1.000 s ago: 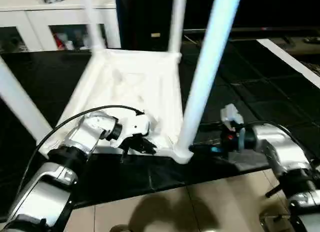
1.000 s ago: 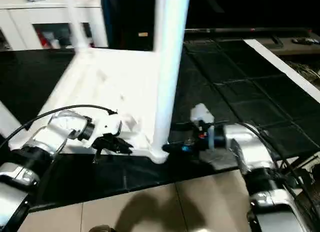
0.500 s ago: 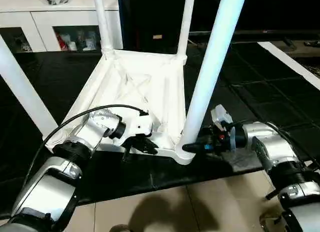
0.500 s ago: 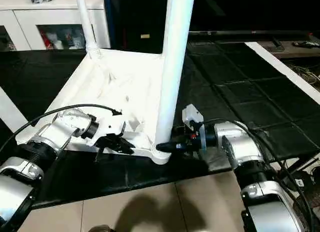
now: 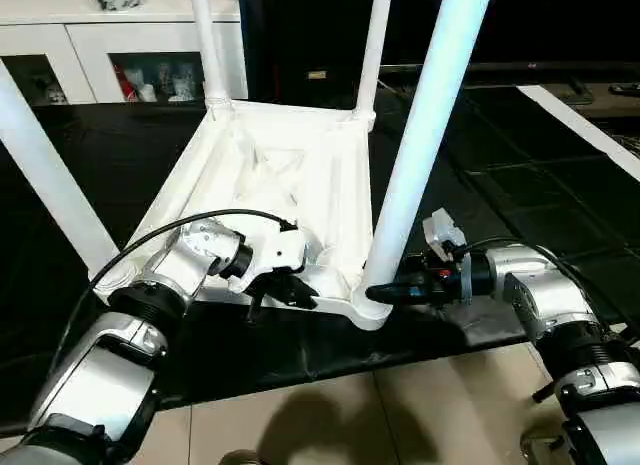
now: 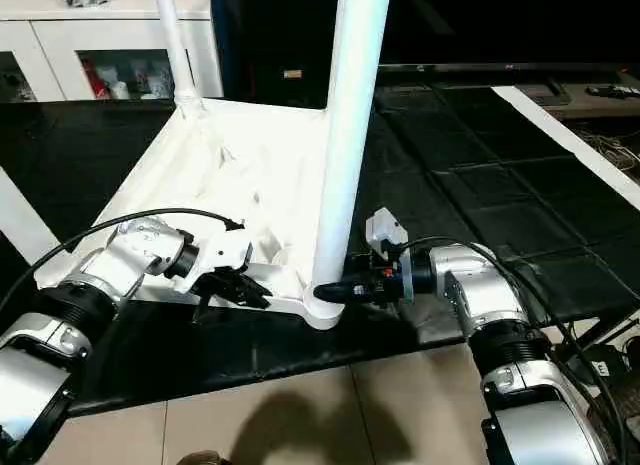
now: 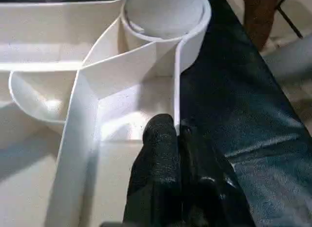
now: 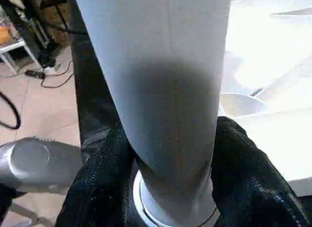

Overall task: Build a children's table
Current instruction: Rotate leg to tighten

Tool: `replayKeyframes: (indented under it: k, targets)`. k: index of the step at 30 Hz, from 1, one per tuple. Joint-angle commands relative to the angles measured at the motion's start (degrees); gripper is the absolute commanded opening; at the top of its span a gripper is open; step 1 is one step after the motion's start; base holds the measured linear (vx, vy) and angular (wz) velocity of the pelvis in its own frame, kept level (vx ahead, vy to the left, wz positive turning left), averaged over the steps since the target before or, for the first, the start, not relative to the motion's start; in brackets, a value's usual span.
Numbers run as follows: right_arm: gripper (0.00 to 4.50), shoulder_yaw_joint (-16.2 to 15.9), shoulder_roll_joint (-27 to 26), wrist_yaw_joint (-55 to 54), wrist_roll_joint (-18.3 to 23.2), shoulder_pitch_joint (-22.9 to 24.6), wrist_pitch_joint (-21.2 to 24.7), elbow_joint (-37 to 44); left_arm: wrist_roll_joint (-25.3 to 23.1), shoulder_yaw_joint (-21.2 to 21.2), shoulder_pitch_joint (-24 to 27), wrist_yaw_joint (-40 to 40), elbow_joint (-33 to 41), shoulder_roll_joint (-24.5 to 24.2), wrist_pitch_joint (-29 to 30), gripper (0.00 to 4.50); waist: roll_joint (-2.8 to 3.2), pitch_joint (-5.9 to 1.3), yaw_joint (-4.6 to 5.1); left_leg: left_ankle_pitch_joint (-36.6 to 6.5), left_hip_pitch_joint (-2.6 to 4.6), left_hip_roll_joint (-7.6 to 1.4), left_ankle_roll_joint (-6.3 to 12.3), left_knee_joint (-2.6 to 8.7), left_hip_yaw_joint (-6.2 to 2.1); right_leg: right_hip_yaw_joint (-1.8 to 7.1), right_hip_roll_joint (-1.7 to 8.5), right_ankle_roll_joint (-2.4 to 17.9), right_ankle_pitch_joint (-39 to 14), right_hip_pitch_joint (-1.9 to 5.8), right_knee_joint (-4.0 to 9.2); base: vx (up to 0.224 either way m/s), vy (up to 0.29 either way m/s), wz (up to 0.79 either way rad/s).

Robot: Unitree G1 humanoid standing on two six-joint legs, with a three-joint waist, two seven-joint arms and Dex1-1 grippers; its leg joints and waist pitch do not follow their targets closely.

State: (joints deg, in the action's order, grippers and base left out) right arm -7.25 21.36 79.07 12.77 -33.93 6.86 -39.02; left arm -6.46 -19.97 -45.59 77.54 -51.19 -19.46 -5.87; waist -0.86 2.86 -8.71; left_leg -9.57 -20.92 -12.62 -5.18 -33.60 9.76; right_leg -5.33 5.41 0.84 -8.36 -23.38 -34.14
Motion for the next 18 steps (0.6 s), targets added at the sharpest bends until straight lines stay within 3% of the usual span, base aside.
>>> replayKeyframes:
  k: [1,2,4,5,6,7,8,9,11,12,14,15,17,18]
  targets:
    - [1.93,0.05,-2.78,-7.60,-0.87,1.17,2.31,1.61,0.73,2.47,-2.27,-9.03,0.18,2.77,4.69,0.00,0.15,-3.60,0.51,-18.80,0.88,-0.93,0.24,4.43,0.16,2.26,3.12,10.71,-22.81,2.60,4.35,0.000,0.000,0.00]
    - [1.93,0.32,-3.20,-8.81,-0.84,1.39,2.81,1.88,0.90,2.78,-2.31,-9.85,0.32,3.10,5.35,0.00,0.04,-3.57,0.80,-19.26,0.77,-0.79,-0.25,4.53,0.02,2.19,3.19,9.91,-24.41,2.72,4.46,0.000,0.000,0.00]
    - [1.93,2.58,-7.87,-21.23,-0.95,3.57,7.94,4.60,2.74,5.78,-2.51,-17.34,2.32,6.67,12.05,0.00,0.05,-3.39,1.26,-19.54,0.86,-0.62,-0.85,4.62,-0.07,2.20,3.16,8.66,-26.93,2.58,4.85,0.000,0.000,0.00]
    - [1.93,2.83,-8.57,-22.92,-1.07,3.83,8.45,4.89,3.00,6.16,-2.51,-18.28,2.66,7.18,12.88,0.00,-0.20,-3.35,1.75,-19.68,0.62,-0.34,-1.26,4.67,-0.28,1.94,3.26,7.43,-29.37,2.82,5.03,0.000,0.000,0.00]
    - [1.93,3.71,-10.77,-27.72,-1.30,4.00,9.53,4.95,3.54,7.25,-2.58,-21.13,3.44,8.65,14.70,0.00,0.10,-3.39,2.02,-19.61,0.40,-0.21,-1.49,4.74,-0.47,1.79,3.28,6.78,-30.37,3.04,5.05,0.000,0.000,0.00]
    - [1.93,4.32,-12.21,-30.81,-1.44,4.05,10.16,4.89,3.85,7.98,-2.64,-23.01,3.93,9.61,15.81,0.00,-0.08,-3.37,2.69,-20.00,0.28,0.01,-1.59,4.75,-0.53,1.50,3.15,5.18,-32.80,3.00,5.54,0.000,0.000,0.00]
    - [1.93,5.33,-14.42,-35.50,-1.69,3.62,10.89,4.25,3.92,8.76,-2.65,-25.53,4.79,10.94,17.26,0.00,-0.09,-3.44,3.01,-20.20,0.75,0.11,-1.16,4.45,-0.42,1.54,3.27,4.69,-33.83,2.52,6.11,0.000,0.000,0.00]
    - [1.93,6.47,-17.12,-41.40,-2.18,2.70,11.27,3.00,3.82,9.48,-2.70,-28.55,5.74,12.61,18.69,0.00,0.00,-3.51,3.20,-20.05,0.91,0.06,-1.08,4.40,-0.35,1.71,3.24,5.21,-32.91,2.35,6.03,0.000,0.000,0.00]
    - [1.93,6.70,-17.73,-42.83,-2.31,2.54,11.44,2.89,3.74,9.62,-2.66,-29.28,6.15,12.99,19.22,0.00,-0.01,-3.58,3.82,-19.60,0.60,0.14,-0.46,4.54,-0.36,1.59,2.90,5.60,-30.69,2.49,5.97,0.000,0.000,0.00]
    - [1.93,7.76,-19.48,-46.41,-1.87,1.54,11.81,1.94,3.70,9.76,-2.75,-30.70,6.90,14.10,19.93,0.00,0.39,-3.64,3.78,-19.48,0.74,0.11,-0.20,4.54,-0.34,1.71,2.91,5.91,-29.63,2.41,5.97,0.000,0.000,0.00]
    - [1.93,8.54,-21.39,-50.01,-2.01,0.56,12.43,1.85,3.31,9.47,-2.64,-31.74,8.24,15.36,20.84,0.00,0.05,-3.78,4.08,-17.76,0.45,0.00,0.01,4.64,-0.17,1.94,2.70,7.34,-24.99,2.63,5.33,0.000,0.000,0.00]
    - [2.28,8.84,-21.86,-51.42,-2.38,0.37,12.40,2.05,2.62,8.89,-2.49,-31.76,8.37,15.45,20.08,0.00,0.05,-3.88,4.07,-17.10,0.49,0.01,0.18,4.61,-0.10,1.99,2.66,7.70,-23.58,2.65,5.21,0.000,0.000,0.00]
    - [2.28,9.28,-21.96,-52.73,-2.77,0.45,12.84,2.75,1.38,7.87,-1.92,-30.98,8.56,14.68,18.56,0.00,-0.03,-4.07,3.98,-14.00,0.22,0.07,0.93,4.48,0.14,2.20,2.56,8.88,-18.17,2.98,4.62,0.000,0.000,0.00]
    - [2.51,9.36,-21.72,-53.06,-3.23,0.57,12.59,3.04,1.11,7.60,-1.55,-30.44,8.70,14.12,17.86,0.00,-0.02,-4.04,3.97,-13.54,0.23,0.05,1.11,4.47,0.20,2.24,2.54,9.22,-17.16,2.95,4.55,0.000,0.000,0.00]
